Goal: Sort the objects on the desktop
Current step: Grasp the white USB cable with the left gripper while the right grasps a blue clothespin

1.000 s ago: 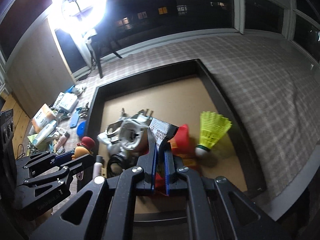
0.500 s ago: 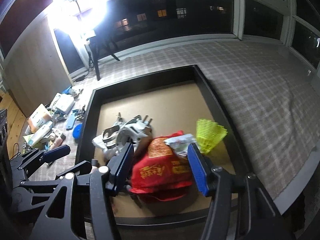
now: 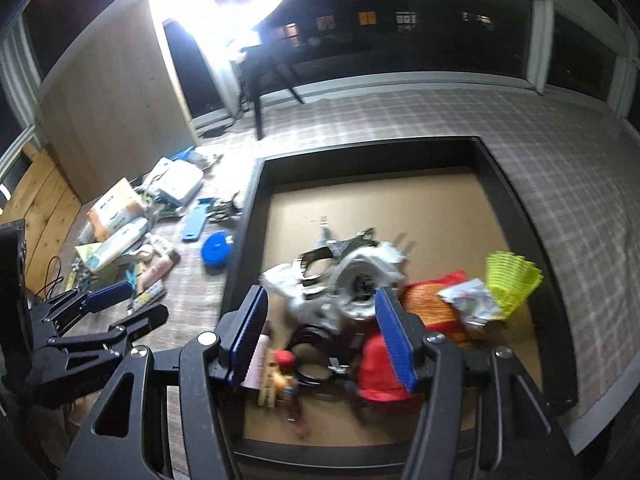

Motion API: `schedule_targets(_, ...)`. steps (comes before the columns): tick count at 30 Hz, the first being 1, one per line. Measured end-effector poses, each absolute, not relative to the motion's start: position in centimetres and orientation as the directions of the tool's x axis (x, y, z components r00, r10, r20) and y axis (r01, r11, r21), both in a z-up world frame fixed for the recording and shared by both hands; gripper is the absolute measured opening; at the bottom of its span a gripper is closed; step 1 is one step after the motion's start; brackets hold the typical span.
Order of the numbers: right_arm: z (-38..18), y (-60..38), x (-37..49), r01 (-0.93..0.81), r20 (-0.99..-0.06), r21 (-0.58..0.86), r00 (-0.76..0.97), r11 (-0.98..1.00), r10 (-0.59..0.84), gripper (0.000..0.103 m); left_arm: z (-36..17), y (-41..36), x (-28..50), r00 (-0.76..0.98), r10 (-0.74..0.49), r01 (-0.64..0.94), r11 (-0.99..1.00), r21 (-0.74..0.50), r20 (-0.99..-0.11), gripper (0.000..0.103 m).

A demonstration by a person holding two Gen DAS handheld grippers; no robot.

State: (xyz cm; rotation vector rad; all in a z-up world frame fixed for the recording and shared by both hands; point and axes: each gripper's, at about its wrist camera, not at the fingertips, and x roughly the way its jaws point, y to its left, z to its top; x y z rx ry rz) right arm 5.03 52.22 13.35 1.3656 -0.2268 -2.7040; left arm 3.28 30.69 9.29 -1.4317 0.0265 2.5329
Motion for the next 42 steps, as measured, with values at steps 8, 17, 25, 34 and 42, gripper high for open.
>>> schedule_targets(8,12.5,45.8,4.1,0.107,-0.805,0.202,-0.549,-0.974,-0.227,0.056,7.8,20.2,4.1,-0.497,0.054,-0.046,-0.998,-0.036,-0.866,0.065)
schedule_targets(17,11.7,36.5,4.2,0.203,-0.817,0.209,-0.5,-0.956,-0.285,0.056,7.2,7.9,5.2,-0.506,-0.053,0.109,-0.994,-0.002,-0.861,0.065)
schedule_targets(25,11.4,26.7,4.2,0.298,-0.821,0.21,-0.463,-0.931,-0.334,0.056,5.1,1.3,5.3,-0.481,-0.07,0.092,-0.995,0.029,-0.874,0.065)
schedule_targets(34,8.6,14.9,3.1,0.356,-0.836,0.202,-0.422,-0.913,-0.35,0.058,2.9,-1.7,3.9,-0.474,-0.038,-0.028,-0.998,0.059,-0.88,0.064)
schedule_targets(42,6.1,9.6,1.5,0.332,-0.86,0.207,-0.386,-0.92,-0.333,0.058,1.3,-2.9,3.2,-0.461,0.008,-0.058,-0.998,0.022,-0.887,0.053)
